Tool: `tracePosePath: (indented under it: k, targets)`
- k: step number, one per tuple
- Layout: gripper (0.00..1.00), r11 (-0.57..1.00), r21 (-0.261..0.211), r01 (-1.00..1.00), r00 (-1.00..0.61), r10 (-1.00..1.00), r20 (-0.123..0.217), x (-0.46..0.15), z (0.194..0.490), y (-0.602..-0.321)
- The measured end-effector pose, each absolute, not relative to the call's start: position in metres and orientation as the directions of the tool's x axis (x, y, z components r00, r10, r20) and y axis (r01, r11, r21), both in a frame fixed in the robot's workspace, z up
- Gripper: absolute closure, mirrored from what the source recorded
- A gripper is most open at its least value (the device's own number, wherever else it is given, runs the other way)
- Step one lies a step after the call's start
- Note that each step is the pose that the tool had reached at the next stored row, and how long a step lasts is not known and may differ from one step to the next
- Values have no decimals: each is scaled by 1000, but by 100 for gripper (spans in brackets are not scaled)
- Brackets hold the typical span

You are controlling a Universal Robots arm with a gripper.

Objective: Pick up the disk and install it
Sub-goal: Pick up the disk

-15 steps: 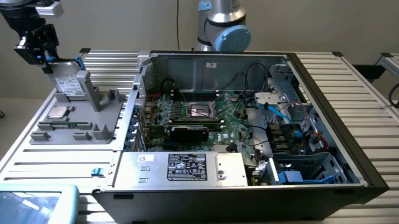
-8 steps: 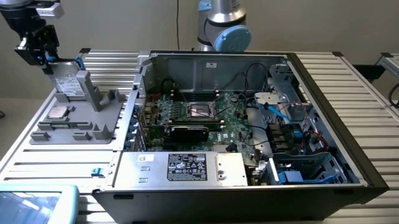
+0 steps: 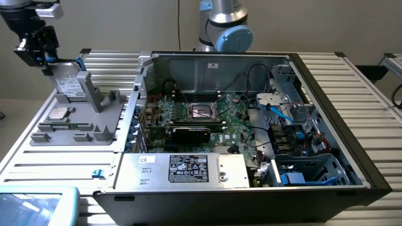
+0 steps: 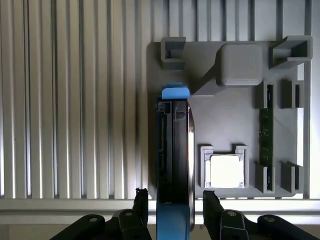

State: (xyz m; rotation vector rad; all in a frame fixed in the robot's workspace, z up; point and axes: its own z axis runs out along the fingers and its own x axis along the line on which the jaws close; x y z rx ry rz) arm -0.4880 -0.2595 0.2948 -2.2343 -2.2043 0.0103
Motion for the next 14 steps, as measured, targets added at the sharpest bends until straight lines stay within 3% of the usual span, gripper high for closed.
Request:
tracePosePath:
  k: [10, 13, 14]
  targets:
    - [46, -13, -7, 1000, 13, 1000, -3, -488, 293, -259]
    - [60, -13, -7, 1000, 13, 1000, -5, -488, 292, -259]
    - [60, -13, -7, 1000, 13, 1000, -5, -488, 292, -259]
